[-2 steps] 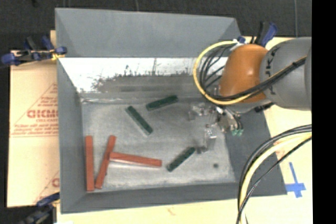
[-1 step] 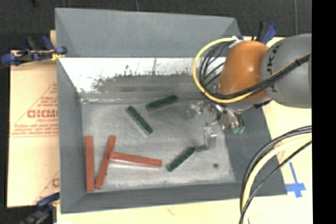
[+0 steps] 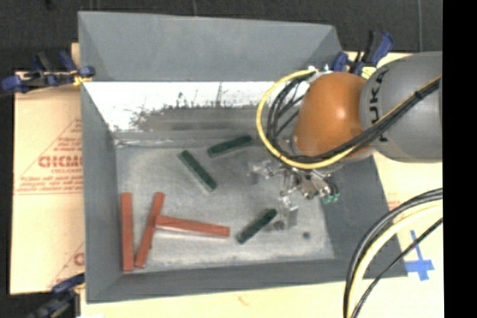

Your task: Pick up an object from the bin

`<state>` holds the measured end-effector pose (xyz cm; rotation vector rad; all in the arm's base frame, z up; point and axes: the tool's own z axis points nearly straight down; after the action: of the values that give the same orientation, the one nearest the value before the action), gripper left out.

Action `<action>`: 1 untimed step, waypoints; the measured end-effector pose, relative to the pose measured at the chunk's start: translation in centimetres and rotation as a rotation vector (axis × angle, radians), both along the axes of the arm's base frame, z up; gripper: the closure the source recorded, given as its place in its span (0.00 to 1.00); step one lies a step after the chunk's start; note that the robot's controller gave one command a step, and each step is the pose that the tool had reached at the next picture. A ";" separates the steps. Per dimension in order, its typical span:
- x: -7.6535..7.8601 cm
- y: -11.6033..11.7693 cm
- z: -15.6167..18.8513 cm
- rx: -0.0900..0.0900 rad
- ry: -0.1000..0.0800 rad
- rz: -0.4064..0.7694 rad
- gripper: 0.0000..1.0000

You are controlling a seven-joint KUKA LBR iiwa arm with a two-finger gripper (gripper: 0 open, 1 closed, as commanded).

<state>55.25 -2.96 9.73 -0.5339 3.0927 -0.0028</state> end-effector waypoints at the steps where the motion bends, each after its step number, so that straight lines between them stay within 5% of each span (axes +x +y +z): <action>1: 0.2 0.8 -2.3 0.002 -0.002 0.010 0.00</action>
Offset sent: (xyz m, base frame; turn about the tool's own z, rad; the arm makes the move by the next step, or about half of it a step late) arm -0.0359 0.0303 -0.0273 -0.1656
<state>55.41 -2.11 7.47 -0.5488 3.0876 -0.0006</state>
